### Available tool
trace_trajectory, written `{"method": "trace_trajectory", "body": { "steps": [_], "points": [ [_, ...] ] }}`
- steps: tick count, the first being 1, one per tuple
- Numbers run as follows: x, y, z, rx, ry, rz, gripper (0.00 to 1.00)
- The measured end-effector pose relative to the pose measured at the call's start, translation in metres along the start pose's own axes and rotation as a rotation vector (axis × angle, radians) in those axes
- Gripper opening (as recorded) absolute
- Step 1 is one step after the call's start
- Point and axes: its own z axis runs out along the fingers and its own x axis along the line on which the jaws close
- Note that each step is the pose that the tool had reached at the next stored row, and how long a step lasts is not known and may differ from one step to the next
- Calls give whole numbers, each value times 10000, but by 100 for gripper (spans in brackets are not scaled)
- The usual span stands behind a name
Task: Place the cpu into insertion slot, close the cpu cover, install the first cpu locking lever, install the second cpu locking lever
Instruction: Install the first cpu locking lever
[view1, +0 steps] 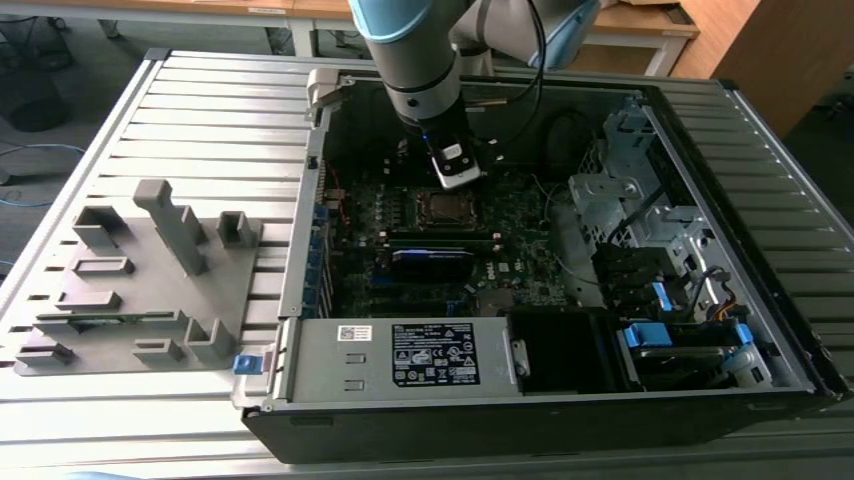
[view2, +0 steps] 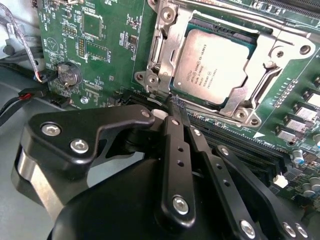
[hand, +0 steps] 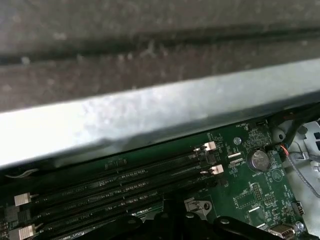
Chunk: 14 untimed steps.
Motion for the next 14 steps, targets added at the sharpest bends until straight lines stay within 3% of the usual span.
{"method": "trace_trajectory", "body": {
  "steps": [9,14],
  "points": [
    [-20,20,-75,-9,1,15,11],
    [-23,23,-84,-41,4,34,11]
  ]
}}
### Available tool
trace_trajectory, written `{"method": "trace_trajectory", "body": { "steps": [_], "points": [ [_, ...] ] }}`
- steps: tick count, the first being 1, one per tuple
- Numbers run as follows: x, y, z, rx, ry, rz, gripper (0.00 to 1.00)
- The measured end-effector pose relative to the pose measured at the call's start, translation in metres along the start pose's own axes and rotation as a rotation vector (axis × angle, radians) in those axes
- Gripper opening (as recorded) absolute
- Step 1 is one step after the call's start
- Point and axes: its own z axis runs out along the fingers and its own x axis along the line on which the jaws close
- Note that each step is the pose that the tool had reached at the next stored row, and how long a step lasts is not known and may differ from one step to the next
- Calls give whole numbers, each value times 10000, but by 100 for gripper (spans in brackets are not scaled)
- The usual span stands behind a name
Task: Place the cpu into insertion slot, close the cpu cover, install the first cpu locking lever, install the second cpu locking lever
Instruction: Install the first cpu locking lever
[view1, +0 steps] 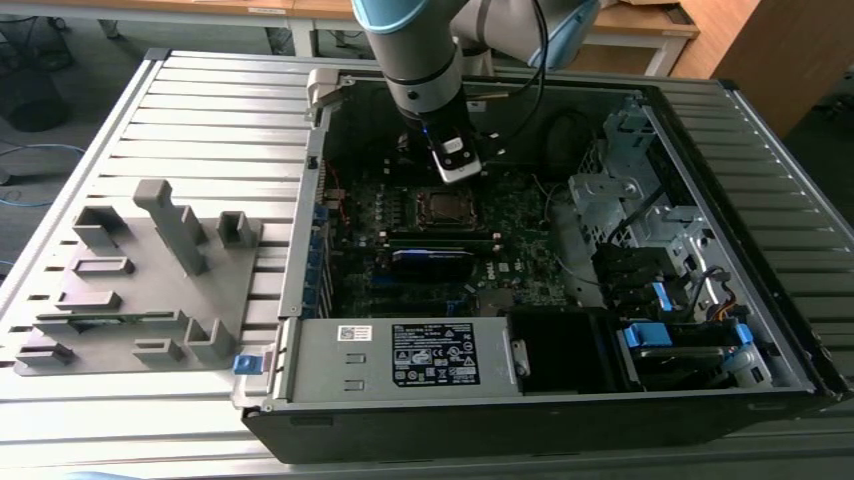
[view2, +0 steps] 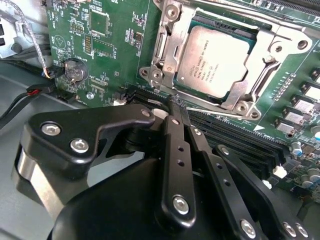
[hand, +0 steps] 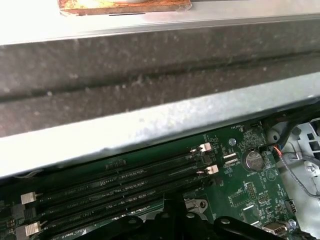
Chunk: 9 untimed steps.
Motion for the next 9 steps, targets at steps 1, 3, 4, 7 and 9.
{"method": "trace_trajectory", "body": {
  "steps": [1,3,4,7,9],
  "points": [
    [0,0,-1,2,1,0,11],
    [0,0,-1,2,2,0,11],
    [-1,0,-1,4,8,1,11],
    [-15,3,6,109,333,63,11],
    [-21,4,8,172,536,102,11]
  ]
}}
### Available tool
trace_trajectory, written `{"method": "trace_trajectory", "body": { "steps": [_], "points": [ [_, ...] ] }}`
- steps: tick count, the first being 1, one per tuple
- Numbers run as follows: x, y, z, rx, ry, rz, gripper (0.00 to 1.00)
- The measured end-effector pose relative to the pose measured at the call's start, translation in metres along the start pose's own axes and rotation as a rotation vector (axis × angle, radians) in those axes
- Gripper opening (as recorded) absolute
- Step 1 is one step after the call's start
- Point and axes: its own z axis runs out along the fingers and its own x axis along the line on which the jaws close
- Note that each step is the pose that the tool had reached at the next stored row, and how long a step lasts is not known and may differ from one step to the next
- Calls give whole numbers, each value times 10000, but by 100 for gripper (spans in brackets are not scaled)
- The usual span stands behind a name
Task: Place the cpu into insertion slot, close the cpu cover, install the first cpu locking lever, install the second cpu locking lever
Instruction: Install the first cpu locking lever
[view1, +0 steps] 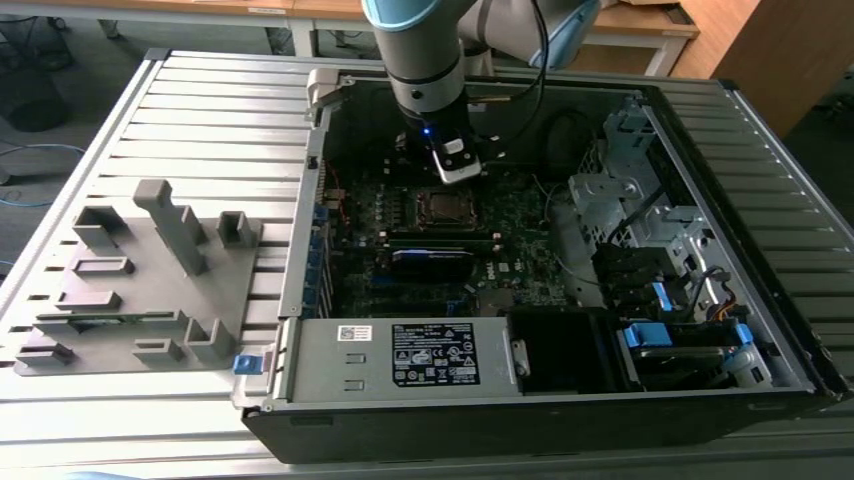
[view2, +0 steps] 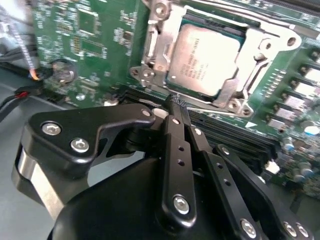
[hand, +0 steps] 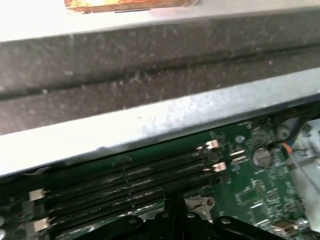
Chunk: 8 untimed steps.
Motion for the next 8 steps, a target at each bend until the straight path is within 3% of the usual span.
{"method": "trace_trajectory", "body": {
  "steps": [8],
  "points": [
    [-6,7,-24,6,20,4,11]
  ]
}}
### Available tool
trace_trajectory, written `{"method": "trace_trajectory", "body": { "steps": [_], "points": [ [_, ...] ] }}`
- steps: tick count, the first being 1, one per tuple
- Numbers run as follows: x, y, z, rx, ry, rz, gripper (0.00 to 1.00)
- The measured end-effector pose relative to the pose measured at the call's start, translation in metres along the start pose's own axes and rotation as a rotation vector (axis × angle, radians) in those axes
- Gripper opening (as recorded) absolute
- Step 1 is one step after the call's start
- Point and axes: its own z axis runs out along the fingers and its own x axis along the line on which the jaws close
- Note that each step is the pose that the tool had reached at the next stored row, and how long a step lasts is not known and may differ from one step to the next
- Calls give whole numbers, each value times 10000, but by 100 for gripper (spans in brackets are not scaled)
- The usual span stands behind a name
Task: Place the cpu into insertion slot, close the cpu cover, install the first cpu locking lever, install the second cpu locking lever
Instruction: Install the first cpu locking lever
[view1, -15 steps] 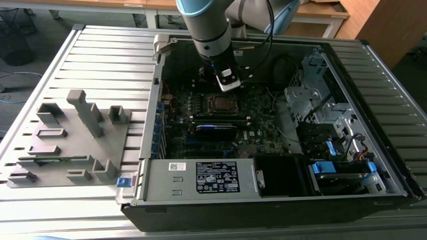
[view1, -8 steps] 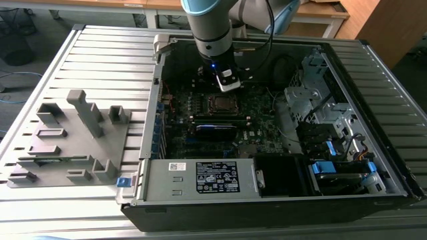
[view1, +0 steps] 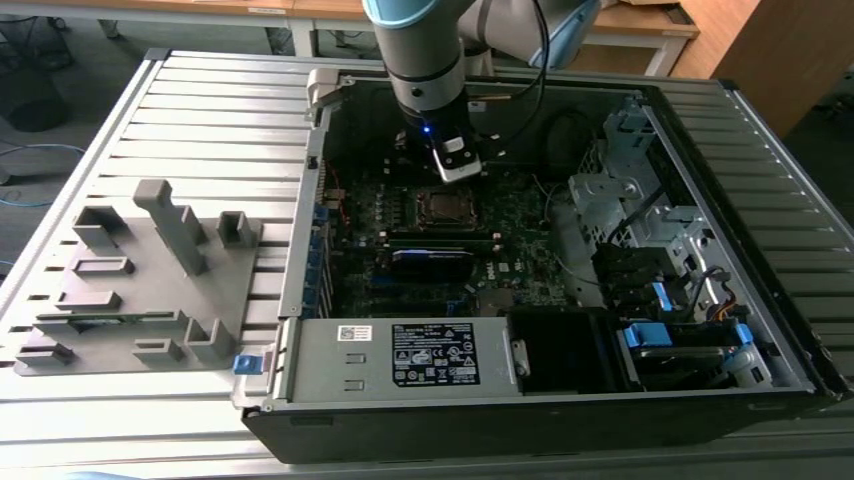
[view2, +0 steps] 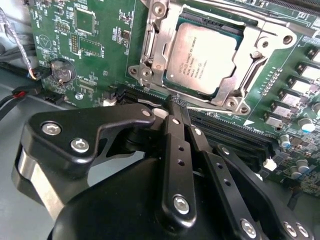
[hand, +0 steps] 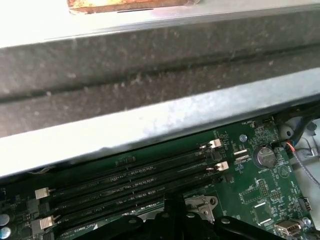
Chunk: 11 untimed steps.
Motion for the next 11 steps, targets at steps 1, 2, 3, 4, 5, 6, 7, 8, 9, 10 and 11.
{"method": "trace_trajectory", "body": {
  "steps": [1,2,3,4,5,6,7,8,9,10,11],
  "points": [
    [-3,3,-12,0,0,0,11],
    [-6,8,-29,0,2,0,11],
    [-11,13,-50,0,4,1,11],
    [-13,16,-64,1,5,1,11],
    [-15,18,-72,3,7,1,11],
    [-16,20,-75,0,6,1,11],
    [-16,20,-76,-1,6,2,11],
    [-16,20,-76,-1,6,2,11],
    [-16,20,-77,0,7,2,11],
    [-16,20,-77,1,8,1,11],
    [-17,20,-78,2,9,1,11]
  ]
}}
